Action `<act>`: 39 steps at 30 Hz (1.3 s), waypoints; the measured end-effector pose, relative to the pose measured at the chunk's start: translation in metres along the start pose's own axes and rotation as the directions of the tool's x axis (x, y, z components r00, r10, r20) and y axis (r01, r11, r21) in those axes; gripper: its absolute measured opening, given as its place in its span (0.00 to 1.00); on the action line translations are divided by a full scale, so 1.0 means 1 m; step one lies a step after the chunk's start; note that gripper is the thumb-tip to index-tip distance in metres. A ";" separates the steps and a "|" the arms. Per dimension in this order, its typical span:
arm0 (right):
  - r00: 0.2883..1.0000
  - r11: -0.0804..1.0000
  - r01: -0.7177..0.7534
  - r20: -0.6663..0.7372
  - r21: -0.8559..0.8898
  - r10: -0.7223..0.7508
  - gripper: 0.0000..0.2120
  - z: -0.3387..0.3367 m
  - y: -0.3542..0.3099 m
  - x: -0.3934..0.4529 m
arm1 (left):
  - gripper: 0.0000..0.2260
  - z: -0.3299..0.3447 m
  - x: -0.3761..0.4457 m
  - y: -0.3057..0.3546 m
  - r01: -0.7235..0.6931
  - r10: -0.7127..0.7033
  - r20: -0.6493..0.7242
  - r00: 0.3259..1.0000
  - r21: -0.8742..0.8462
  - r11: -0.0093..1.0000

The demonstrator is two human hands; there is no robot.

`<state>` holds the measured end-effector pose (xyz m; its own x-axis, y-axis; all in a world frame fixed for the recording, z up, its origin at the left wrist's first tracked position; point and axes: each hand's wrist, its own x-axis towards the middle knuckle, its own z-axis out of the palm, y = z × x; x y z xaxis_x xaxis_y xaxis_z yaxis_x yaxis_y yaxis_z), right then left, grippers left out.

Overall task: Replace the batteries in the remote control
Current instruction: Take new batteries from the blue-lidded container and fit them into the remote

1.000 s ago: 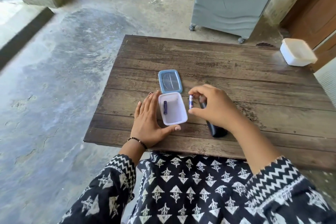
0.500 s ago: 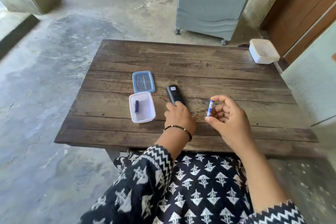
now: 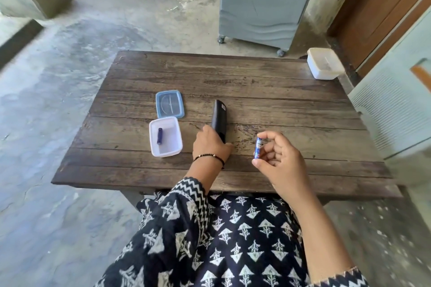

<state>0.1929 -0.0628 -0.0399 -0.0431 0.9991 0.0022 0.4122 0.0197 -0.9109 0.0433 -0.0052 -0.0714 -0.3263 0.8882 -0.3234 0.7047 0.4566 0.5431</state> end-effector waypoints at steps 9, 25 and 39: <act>0.999 0.999 -0.036 0.013 0.022 0.035 0.22 0.017 -0.009 -0.006 | 0.11 -0.010 -0.012 -0.036 -0.067 0.141 0.046 0.989 -0.712 0.699; 0.965 0.730 -0.257 0.128 0.634 0.229 0.13 0.051 -0.018 -0.005 | 0.12 -0.002 -0.014 -0.066 0.063 0.332 0.167 0.928 -0.951 0.302; 0.976 0.965 0.110 -0.207 0.238 -0.060 0.07 0.066 -0.017 0.000 | 0.10 -0.009 -0.028 -0.045 0.304 0.333 0.295 0.896 -0.952 0.027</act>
<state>0.1260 -0.0658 -0.0521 0.1218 0.9823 0.1424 0.1766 0.1197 -0.9770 0.0153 -0.0499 -0.0798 0.1284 0.9324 -0.3379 -0.6803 0.3307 0.6541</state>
